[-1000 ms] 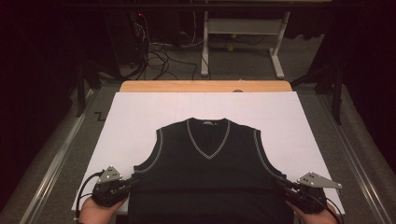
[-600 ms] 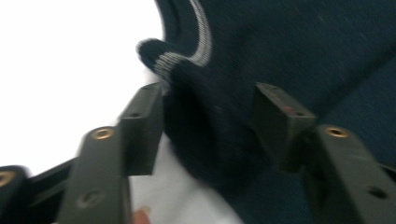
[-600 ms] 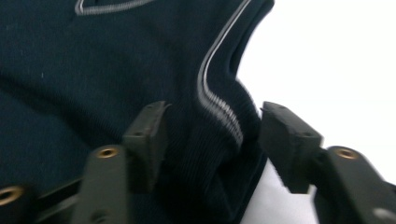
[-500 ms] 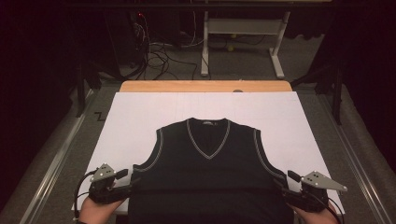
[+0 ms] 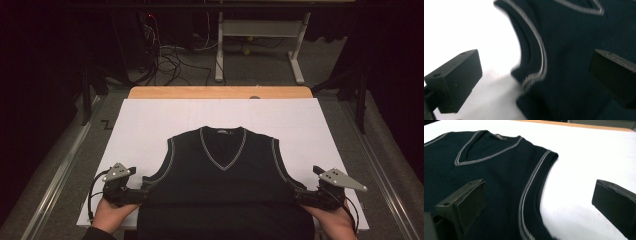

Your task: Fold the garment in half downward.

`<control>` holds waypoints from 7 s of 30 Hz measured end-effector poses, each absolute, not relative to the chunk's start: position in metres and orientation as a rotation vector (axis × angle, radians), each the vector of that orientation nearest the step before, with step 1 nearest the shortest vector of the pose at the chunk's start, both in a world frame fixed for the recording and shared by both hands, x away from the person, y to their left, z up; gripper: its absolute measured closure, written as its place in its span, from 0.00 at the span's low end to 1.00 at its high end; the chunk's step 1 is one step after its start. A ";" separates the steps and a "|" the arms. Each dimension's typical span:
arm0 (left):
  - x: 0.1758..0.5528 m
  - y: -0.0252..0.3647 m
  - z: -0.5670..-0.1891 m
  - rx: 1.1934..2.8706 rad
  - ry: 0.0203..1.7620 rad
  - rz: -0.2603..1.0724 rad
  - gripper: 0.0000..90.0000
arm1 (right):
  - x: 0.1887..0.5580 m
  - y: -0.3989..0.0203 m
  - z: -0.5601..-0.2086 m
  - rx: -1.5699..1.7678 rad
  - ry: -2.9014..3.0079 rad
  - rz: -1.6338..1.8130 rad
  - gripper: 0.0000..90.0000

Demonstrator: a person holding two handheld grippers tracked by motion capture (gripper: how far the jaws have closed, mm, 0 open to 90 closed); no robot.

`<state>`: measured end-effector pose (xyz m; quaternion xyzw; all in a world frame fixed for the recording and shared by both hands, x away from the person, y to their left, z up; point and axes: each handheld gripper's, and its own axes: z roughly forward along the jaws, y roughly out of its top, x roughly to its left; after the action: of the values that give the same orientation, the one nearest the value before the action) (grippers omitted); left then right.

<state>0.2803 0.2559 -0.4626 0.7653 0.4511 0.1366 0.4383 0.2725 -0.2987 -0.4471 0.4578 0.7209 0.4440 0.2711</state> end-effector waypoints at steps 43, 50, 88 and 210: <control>0.436 0.182 -0.469 2.058 1.395 0.253 0.71 | 0.439 -0.242 -0.466 1.434 2.156 0.846 0.72; 0.436 0.187 -0.462 1.995 1.393 0.209 0.79 | 0.434 -0.237 -0.460 1.391 2.167 0.845 0.87; 0.431 0.207 -0.377 1.713 1.193 0.432 0.79 | 0.427 -0.244 -0.364 1.203 1.855 1.149 0.87; 0.316 0.239 -0.483 1.953 1.289 0.167 0.70 | 0.322 -0.295 -0.473 1.523 2.049 0.991 0.60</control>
<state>0.3162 0.2390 -0.4829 0.7675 0.5064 0.0656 0.3874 0.3218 -0.2948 -0.4731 0.5450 0.7329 0.3547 0.2001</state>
